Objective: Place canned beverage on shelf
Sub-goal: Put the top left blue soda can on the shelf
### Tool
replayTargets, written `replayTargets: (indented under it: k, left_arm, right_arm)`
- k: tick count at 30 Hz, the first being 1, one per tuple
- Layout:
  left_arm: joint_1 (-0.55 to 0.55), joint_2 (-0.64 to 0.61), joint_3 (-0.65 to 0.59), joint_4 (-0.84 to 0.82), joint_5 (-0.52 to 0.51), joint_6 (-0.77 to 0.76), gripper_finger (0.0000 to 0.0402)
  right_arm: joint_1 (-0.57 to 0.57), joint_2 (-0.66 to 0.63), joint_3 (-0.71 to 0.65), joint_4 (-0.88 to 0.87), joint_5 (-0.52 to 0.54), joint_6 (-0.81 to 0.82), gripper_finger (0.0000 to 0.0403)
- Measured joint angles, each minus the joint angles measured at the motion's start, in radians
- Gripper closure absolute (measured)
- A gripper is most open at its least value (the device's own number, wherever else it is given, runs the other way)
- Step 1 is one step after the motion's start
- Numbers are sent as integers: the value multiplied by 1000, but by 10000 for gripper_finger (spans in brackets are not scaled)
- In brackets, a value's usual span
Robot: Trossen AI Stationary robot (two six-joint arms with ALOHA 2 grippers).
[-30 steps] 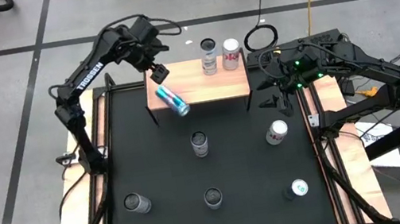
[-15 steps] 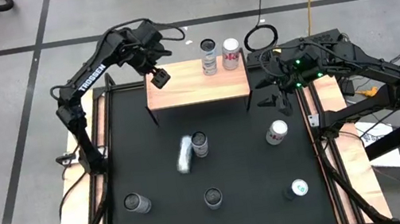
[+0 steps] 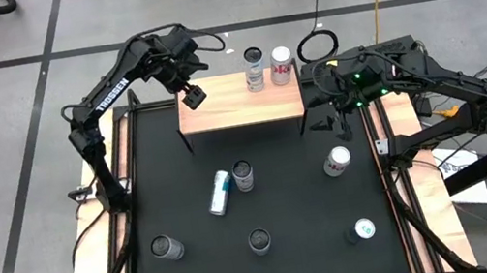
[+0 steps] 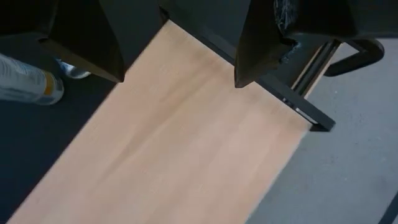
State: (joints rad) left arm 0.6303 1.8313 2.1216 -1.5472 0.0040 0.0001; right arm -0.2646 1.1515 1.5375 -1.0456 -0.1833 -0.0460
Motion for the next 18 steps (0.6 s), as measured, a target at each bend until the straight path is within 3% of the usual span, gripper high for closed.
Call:
replayTargets:
  k: [18]
  left_arm:
    - [-203,0,0,-24,0,-152,97]
  right_arm:
    - [0,28,0,-93,0,64,122]
